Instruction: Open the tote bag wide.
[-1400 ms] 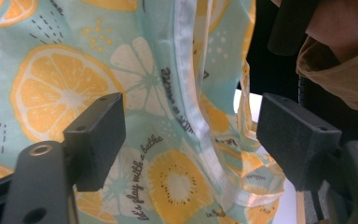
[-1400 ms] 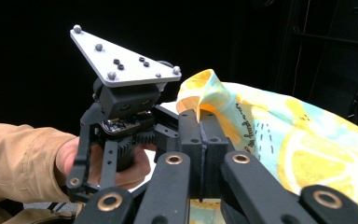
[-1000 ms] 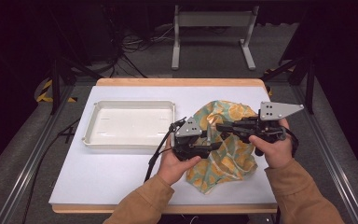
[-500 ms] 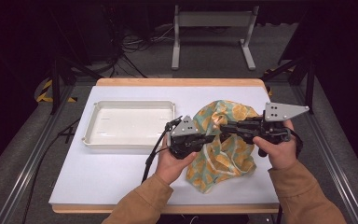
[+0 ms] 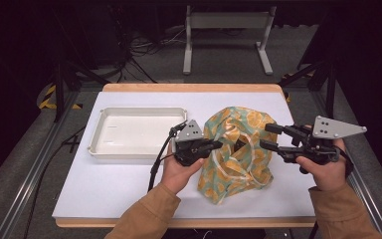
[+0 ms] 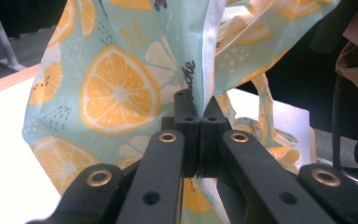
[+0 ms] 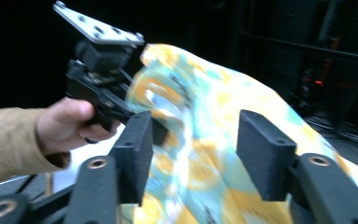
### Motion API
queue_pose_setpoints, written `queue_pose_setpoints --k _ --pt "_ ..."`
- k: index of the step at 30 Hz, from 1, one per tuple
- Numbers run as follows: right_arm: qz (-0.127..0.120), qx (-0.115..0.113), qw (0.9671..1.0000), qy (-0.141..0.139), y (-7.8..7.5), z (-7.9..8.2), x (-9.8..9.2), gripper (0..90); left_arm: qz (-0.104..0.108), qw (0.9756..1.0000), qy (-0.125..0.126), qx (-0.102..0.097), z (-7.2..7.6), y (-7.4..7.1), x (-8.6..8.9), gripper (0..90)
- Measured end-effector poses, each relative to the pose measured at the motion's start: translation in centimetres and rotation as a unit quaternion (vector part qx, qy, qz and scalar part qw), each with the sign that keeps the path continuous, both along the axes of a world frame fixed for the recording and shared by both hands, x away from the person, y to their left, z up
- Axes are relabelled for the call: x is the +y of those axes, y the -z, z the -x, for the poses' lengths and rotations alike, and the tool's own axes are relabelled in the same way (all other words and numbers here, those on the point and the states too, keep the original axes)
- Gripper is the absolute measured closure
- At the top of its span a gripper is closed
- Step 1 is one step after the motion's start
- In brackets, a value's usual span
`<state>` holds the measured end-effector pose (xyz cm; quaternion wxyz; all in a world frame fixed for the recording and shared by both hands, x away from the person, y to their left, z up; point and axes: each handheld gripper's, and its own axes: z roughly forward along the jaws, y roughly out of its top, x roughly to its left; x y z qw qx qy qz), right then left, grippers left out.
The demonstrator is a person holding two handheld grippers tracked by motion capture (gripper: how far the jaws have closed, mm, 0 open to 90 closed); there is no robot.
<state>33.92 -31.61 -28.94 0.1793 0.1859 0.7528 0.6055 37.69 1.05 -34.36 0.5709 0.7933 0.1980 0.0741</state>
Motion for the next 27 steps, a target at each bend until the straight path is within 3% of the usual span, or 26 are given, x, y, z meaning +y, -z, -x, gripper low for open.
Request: queue_pose_setpoints --k 4,9,14,17,27 --pt "0.005 0.013 0.9996 0.024 1.1 0.0 -1.3 31.6 0.000 1.0000 0.003 0.003 0.0 -0.1 0.0 89.3" --pt "0.021 0.017 0.9984 0.051 2.1 0.0 -2.3 26.5 -0.004 1.0000 0.004 -0.002 -0.1 -0.1 0.1 89.3" --pt "0.037 0.019 0.9962 0.076 3.0 -0.3 -2.7 25.0 -0.004 1.0000 0.005 0.001 -0.1 -0.2 0.3 89.3" --pt "0.045 0.035 0.9949 0.083 4.0 -0.9 -2.8 25.0 -0.006 1.0000 0.005 -0.002 -0.1 -0.3 0.4 89.2" --pt "0.052 0.065 0.9928 0.086 5.6 -2.2 -2.6 28.5 -0.008 0.9999 0.008 0.001 -0.2 -0.2 0.5 89.3"
